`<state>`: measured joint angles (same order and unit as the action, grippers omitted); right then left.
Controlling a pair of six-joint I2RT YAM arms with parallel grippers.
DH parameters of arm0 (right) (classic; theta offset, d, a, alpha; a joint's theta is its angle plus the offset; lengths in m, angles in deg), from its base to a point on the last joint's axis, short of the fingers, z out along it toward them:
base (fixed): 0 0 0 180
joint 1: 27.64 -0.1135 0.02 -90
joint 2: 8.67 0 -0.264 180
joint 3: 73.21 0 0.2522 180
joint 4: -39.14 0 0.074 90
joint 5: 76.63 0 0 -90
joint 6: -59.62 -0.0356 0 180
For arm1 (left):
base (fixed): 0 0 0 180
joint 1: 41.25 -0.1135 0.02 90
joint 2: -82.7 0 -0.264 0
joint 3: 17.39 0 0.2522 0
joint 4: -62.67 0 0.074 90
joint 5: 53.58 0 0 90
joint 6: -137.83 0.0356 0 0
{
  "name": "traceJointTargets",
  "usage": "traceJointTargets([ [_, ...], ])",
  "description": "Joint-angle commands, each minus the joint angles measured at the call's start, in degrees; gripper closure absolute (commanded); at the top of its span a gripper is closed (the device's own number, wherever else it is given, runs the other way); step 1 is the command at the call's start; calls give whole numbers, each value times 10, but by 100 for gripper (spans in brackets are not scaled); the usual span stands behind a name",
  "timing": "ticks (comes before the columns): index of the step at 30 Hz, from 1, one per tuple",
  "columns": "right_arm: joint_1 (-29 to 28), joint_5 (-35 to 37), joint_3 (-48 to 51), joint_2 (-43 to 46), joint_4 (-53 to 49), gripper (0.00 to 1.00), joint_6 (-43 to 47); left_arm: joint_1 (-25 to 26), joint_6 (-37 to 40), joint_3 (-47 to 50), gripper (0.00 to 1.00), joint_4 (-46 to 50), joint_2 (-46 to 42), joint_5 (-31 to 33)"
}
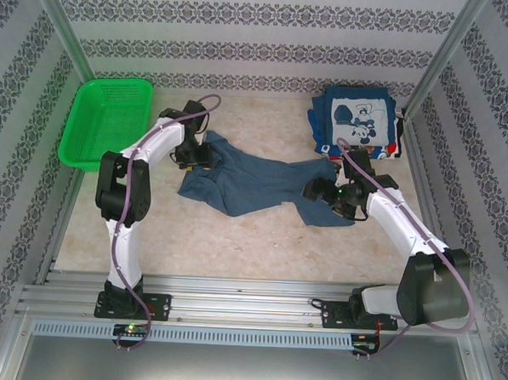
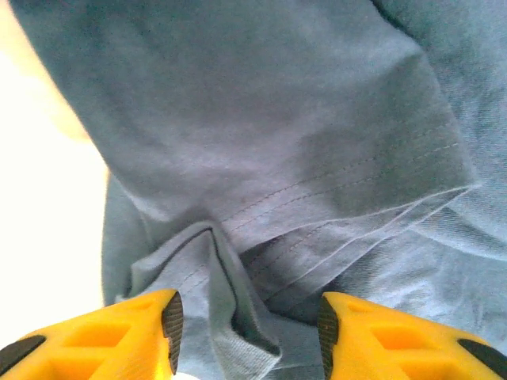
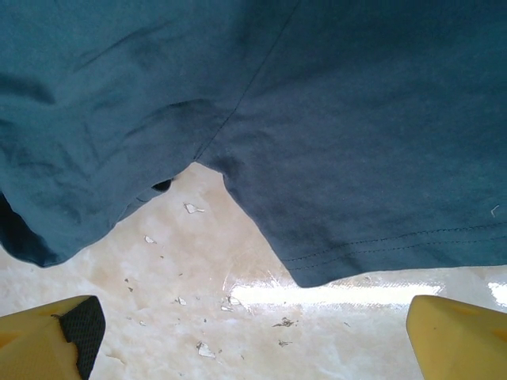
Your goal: Fold and stack the t-shirts
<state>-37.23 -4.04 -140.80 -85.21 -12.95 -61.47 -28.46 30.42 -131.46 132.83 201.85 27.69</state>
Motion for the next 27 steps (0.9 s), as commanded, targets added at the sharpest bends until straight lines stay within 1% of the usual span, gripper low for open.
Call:
traceJointTargets([
  [1, 6, -3, 7, 12, -8, 2, 15, 11, 31, -18, 51, 42, 11, 33],
  [9, 11, -6, 14, 18, -6, 2, 16, 23, 50, -26, 51, 47, 27, 25],
  [16, 15, -9, 16, 21, -6, 2, 19, 30, 52, -31, 52, 50, 36, 52],
  [21, 17, -10, 21, 24, -4, 2, 19, 30, 55, -35, 55, 52, 33, 77],
  [27, 19, -11, 23, 27, -4, 2, 20, 31, 55, -38, 58, 46, 33, 81],
])
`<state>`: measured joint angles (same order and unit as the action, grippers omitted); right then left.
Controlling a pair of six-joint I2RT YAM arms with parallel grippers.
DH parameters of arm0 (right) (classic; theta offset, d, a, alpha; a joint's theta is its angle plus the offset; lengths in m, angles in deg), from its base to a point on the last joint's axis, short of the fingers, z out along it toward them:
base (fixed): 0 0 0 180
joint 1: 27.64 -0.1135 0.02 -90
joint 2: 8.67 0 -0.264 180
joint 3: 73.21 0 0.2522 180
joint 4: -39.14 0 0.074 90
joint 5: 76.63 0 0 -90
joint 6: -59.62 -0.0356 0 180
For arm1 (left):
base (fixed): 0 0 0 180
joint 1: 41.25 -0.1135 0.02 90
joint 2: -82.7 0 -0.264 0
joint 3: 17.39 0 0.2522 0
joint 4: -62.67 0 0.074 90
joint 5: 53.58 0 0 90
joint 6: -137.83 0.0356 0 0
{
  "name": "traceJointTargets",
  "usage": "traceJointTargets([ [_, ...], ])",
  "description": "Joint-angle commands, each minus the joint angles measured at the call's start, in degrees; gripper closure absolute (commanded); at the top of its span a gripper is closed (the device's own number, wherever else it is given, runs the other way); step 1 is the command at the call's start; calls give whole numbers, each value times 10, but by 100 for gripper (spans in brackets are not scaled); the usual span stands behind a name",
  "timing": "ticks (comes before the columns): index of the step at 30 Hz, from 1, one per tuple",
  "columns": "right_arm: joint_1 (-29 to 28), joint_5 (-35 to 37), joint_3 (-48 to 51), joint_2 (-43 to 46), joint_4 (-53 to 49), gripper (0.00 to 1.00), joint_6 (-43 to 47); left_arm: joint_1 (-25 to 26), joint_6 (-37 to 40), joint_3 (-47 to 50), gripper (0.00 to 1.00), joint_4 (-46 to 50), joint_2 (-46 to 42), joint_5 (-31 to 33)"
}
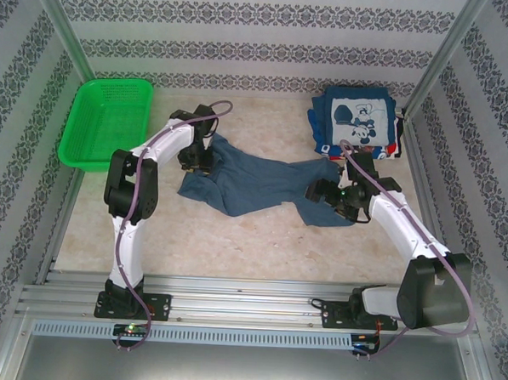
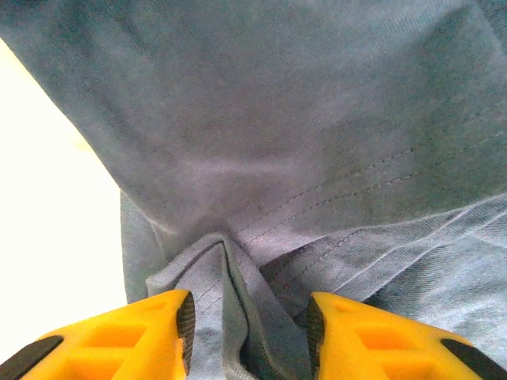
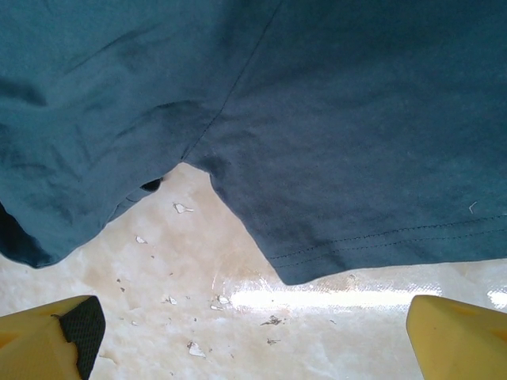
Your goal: Fold and stack the t-shirts
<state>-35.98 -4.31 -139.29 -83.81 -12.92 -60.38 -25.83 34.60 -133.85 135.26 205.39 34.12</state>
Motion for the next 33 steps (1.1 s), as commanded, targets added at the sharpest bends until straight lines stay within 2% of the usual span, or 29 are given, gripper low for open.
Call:
traceJointTargets([
  [1, 8, -9, 9, 13, -5, 2, 9, 4, 13, -14, 60, 20, 0, 16],
  [5, 10, -10, 11, 14, -5, 2, 9, 5, 17, -22, 70, 25, 6, 19],
  [9, 10, -10, 13, 15, -4, 2, 8, 4, 19, -27, 72, 26, 1, 25],
  [14, 11, -12, 15, 14, -2, 2, 7, 4, 25, -31, 81, 28, 1, 21],
  [19, 20, 0, 13, 11, -8, 2, 4, 4, 23, -27, 100, 31, -7, 25],
  [25, 96, 31, 12, -21, -67, 2, -34, 3, 15, -27, 100, 37, -62, 23],
  [29, 112, 65, 8, -41, -66, 2, -49, 1, -10, 3, 100, 20, -115, -1],
  [33, 127, 89, 3, -73, -60, 8, -51, 1, -38, 45, 100, -3, -165, -29],
])
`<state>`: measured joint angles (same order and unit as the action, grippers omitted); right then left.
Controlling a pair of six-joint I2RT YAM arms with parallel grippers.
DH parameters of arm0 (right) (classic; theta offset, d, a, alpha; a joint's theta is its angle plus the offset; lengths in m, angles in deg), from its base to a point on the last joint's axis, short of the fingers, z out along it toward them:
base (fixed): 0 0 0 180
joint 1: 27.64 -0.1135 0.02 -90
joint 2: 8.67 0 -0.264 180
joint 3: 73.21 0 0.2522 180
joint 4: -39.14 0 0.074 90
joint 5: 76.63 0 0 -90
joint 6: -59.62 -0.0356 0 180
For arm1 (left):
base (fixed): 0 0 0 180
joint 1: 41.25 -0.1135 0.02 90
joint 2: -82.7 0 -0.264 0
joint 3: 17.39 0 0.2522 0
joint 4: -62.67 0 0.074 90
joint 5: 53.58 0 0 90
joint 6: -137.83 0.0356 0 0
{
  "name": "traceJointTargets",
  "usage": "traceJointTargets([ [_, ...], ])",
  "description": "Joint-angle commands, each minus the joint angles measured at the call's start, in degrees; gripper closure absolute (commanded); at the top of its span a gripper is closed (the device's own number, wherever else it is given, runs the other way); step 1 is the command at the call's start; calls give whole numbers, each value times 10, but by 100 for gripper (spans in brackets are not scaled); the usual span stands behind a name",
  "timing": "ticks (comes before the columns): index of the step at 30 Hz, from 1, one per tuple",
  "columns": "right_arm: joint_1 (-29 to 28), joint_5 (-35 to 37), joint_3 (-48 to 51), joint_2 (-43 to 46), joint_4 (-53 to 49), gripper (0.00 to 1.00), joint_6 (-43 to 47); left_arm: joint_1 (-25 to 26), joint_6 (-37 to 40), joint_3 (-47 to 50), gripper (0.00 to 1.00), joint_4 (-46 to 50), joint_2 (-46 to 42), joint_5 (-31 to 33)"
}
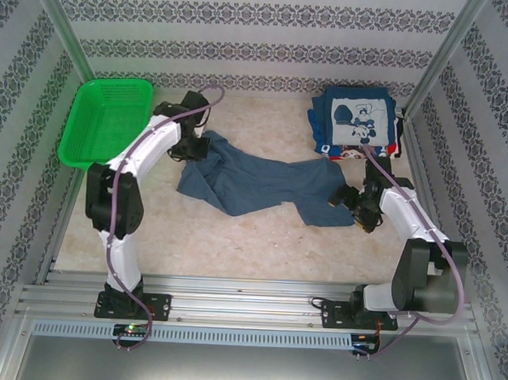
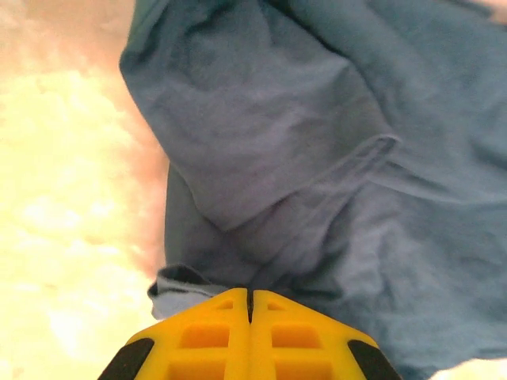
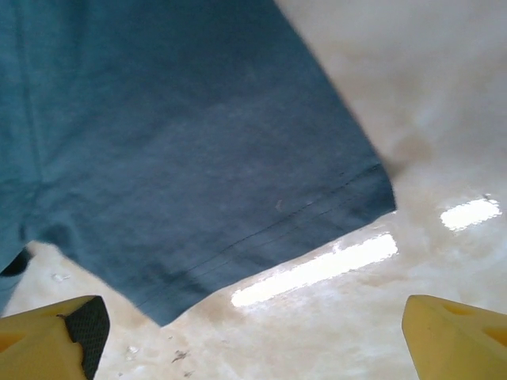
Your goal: Fold and stack the t-shirts
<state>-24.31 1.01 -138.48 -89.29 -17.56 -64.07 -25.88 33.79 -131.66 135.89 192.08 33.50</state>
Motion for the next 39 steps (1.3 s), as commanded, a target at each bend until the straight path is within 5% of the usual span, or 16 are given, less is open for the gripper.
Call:
traceJointTargets([
  [1, 15, 37, -5, -28, -9, 10, -13, 2, -35, 32, 100, -14, -43, -29],
  [9, 23, 74, 0, -71, 11, 21, -21, 0, -67, 93, 100, -45, -111, -61],
  [17, 30, 69, 1, -110, 58, 43, -41, -6, -86, 134, 100, -63, -161, -79],
  [26, 29, 75, 18, -108, 61, 50, -50, -19, -99, 165, 100, -67, -205, -79],
  [31, 29, 78, 18, -129, 77, 68, -55, -26, -105, 176, 100, -71, -218, -88],
  [35, 29, 76, 17, -125, 101, 98, -63, -34, -108, 179, 100, -71, -239, -88],
  [39, 30, 68, 8, -73, 121, 100, -72, -51, -111, 172, 100, -70, -260, -93],
])
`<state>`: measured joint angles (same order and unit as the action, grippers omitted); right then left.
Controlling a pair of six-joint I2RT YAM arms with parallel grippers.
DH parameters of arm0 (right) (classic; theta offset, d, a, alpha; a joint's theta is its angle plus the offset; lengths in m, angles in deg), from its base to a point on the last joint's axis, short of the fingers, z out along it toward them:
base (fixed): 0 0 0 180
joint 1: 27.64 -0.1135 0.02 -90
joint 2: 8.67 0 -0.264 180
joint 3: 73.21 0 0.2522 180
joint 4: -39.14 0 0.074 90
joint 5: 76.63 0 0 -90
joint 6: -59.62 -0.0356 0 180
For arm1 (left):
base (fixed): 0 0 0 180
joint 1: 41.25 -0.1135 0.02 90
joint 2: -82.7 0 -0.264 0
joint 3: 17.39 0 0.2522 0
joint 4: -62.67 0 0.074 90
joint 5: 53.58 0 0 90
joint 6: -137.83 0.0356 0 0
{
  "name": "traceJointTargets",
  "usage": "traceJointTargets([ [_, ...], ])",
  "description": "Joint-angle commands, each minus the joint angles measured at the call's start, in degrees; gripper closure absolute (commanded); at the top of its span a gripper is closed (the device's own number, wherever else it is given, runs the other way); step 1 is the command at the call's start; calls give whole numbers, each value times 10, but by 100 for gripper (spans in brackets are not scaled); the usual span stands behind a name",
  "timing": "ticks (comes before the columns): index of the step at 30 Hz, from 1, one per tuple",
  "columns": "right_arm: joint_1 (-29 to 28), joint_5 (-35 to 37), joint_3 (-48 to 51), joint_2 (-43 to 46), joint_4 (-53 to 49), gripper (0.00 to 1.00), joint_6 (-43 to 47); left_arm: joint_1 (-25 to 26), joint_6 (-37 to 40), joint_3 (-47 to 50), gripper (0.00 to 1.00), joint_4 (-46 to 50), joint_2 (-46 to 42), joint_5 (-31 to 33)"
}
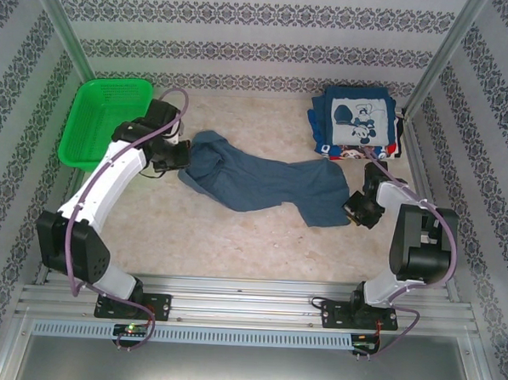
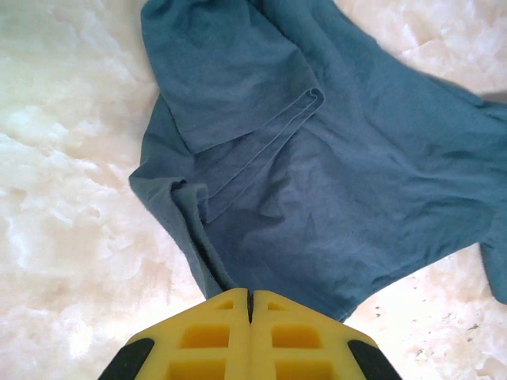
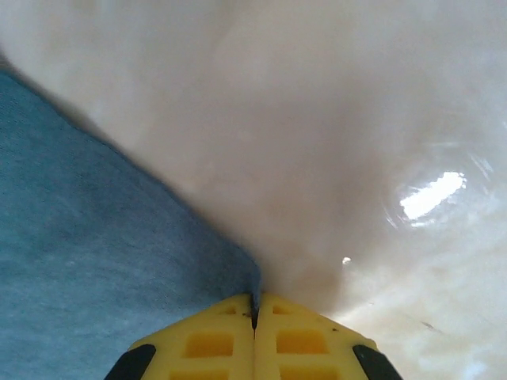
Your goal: Fold and stack the t-shirts
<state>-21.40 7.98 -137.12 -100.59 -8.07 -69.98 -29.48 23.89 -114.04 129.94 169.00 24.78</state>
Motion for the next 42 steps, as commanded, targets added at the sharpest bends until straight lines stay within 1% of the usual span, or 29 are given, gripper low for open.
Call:
traceJointTargets([
  [1, 1, -4, -11, 57, 26, 100, -12, -19, -12, -6, 100, -11, -35, -6],
  [3, 2, -10, -32, 100, 14, 100, -14, -30, -11, -16, 100, -10, -47, -5],
  [7, 10, -44, -74, 181, 16, 100, -21, -61, -10, -49, 100, -8, -62, -4],
  [11, 25, -90, -139, 231, 22, 100, -28, -73, 10, -134, 100, 5, -54, 6],
  [18, 58, -178, -270, 265, 77, 100, -59, -106, 33, -353, 100, 43, 11, 5],
  [23, 84, -235, -395, 239, 92, 100, -84, -141, 42, -547, 100, 88, 83, 2],
  [27, 90, -265, -484, 214, 109, 100, -111, -163, 34, -708, 100, 108, 148, -21],
  [29, 91, -276, -524, 204, 111, 100, -122, -175, 21, -733, 100, 87, 152, -36],
  [31, 92, -292, -558, 194, 116, 100, -137, -186, 10, -732, 100, 62, 145, -45],
  [34, 92, -308, -600, 186, 121, 100, -150, -188, 24, -722, 100, 29, 126, -50],
  [42, 99, -350, -680, 176, 105, 100, -165, -202, 56, -737, 100, 27, 100, -37],
])
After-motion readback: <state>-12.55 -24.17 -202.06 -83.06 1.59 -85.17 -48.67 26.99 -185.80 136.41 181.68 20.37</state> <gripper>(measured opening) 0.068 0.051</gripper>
